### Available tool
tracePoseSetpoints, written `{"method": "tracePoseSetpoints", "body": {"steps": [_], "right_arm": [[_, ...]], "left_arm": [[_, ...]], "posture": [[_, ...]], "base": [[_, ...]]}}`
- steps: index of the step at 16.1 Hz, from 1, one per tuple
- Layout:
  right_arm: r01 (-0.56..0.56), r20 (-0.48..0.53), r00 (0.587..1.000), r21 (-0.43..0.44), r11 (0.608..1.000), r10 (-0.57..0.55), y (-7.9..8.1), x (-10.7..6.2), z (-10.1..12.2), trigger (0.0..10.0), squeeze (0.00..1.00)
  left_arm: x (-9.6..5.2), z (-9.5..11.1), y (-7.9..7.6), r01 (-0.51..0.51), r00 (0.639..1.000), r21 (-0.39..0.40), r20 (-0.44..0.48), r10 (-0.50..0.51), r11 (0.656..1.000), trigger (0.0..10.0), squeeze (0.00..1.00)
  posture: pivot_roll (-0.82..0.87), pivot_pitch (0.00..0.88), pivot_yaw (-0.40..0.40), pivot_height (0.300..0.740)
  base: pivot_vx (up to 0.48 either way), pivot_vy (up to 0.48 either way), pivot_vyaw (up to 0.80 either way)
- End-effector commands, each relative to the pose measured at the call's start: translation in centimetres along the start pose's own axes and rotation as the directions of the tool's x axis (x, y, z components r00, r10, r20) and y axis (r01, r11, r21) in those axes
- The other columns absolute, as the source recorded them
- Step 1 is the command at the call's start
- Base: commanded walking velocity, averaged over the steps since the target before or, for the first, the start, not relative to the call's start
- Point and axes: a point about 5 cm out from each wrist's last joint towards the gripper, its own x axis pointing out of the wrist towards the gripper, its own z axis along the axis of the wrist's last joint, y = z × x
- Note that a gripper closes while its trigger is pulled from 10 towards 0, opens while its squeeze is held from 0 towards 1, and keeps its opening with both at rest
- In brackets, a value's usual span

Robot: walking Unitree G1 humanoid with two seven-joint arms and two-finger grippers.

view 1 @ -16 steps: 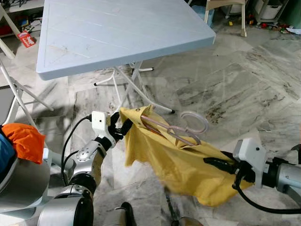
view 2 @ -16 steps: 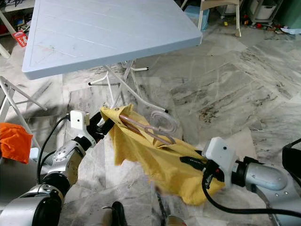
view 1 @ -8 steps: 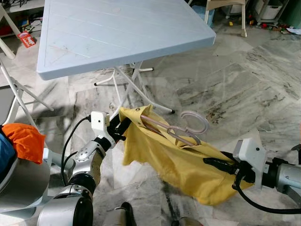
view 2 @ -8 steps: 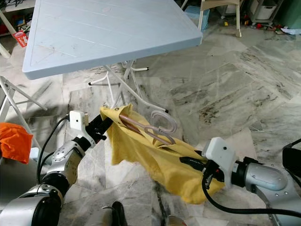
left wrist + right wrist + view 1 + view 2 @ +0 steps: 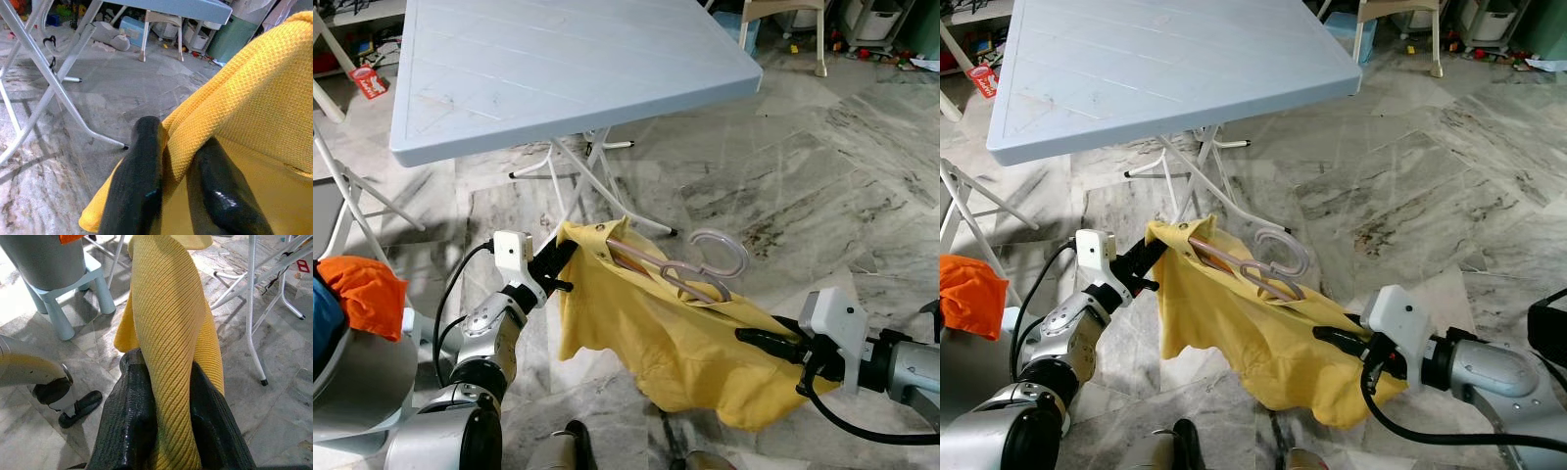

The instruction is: Hang hanger

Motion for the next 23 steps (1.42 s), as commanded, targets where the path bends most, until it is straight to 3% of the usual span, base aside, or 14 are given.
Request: {"method": "tracePoseSetpoints", "body": {"steps": [1, 2, 5, 8, 10, 13, 15, 17, 20, 23], "right_arm": [[0.033, 0.018, 0.999, -0.025, 0.999, -0.033, -0.5, -0.5, 0.7, 10.0, 0.0], [0.049, 0.013, 0.999, -0.024, 0.998, -0.049, -0.6, -0.4, 0.6, 10.0, 0.0], [0.075, 0.017, 0.997, -0.004, 0.997, -0.075, -0.8, -0.7, 0.2, 10.0, 0.0], [0.127, 0.024, 0.992, 0.013, 0.992, -0.128, -2.1, -2.3, -0.1, 10.0, 0.0], [0.104, 0.01, 0.995, 0.021, 0.994, -0.104, -2.3, -3.1, -0.2, 10.0, 0.0], [0.083, -0.069, 0.994, -0.018, 0.996, -0.084, -2.6, -4.2, -0.7, 10.0, 0.0], [0.007, -0.311, 0.949, -0.126, 0.992, -0.046, -2.4, -5.7, -3.4, 10.0, 0.0], [0.008, -0.401, 0.914, -0.142, 0.99, -0.065, -2.7, -6.8, -4.8, 10.0, 0.0], [0.018, -0.465, 0.879, -0.185, 0.983, -0.103, -3.1, -7.7, -5.6, 10.0, 0.0], [0.018, -0.466, 0.878, -0.199, 0.98, -0.111, -3.1, -7.8, -5.8, 10.0, 0.0]], "left_arm": [[-0.4, 0.3, 1.0, -0.064, 0.998, -0.017, 0.011, 0.064, 0.998, 0.0, 0.0], [-0.5, 0.3, 1.3, -0.105, 0.995, -0.009, 0.004, 0.105, 0.994, 0.0, 0.0], [-2.7, 0.8, 4.6, -0.337, 0.941, -0.026, 0.014, 0.338, 0.941, 0.0, 0.0], [-4.1, 1.2, 6.3, -0.427, 0.904, -0.016, 0.012, 0.427, 0.904, 0.0, 0.0], [-4.6, 1.1, 6.9, -0.485, 0.875, -0.023, -0.003, 0.485, 0.874, 0.0, 0.0], [-4.2, 1.9, 6.9, -0.488, 0.872, -0.018, 0.036, 0.488, 0.873, 0.0, 0.0], [-3.1, 3.8, 6.8, -0.475, 0.871, -0.054, 0.115, 0.478, 0.878, 0.0, 0.0], [-2.6, 5.1, 7.0, -0.485, 0.858, -0.069, 0.156, 0.489, 0.872, 0.0, 0.0], [-2.3, 6.6, 7.3, -0.486, 0.847, -0.086, 0.196, 0.493, 0.869, 0.0, 0.0], [-2.5, 5.8, 7.3, -0.501, 0.844, -0.101, 0.162, 0.511, 0.859, 0.0, 0.0]], "posture": [[-0.19, 0.197, 0.044, 0.74], [-0.19, 0.197, 0.044, 0.74], [-0.19, 0.2, 0.044, 0.74], [-0.18, 0.198, 0.034, 0.74], [-0.18, 0.196, 0.03, 0.74], [-0.18, 0.193, 0.027, 0.74], [-0.18, 0.193, 0.025, 0.74], [-0.18, 0.192, 0.028, 0.74], [-0.18, 0.191, 0.036, 0.74], [-0.18, 0.187, 0.041, 0.74]], "base": [[0.0, 0.0, 0.0], [0.0, 0.0, 0.0], [0.0, 0.0, 0.0], [0.0, 0.0, 0.0], [0.0, 0.0, 0.0], [0.0, 0.0, 0.0], [0.0, 0.0, 0.0], [0.0, 0.0, 0.0], [0.0, 0.0, 0.0], [0.0, 0.0, 0.0]]}}
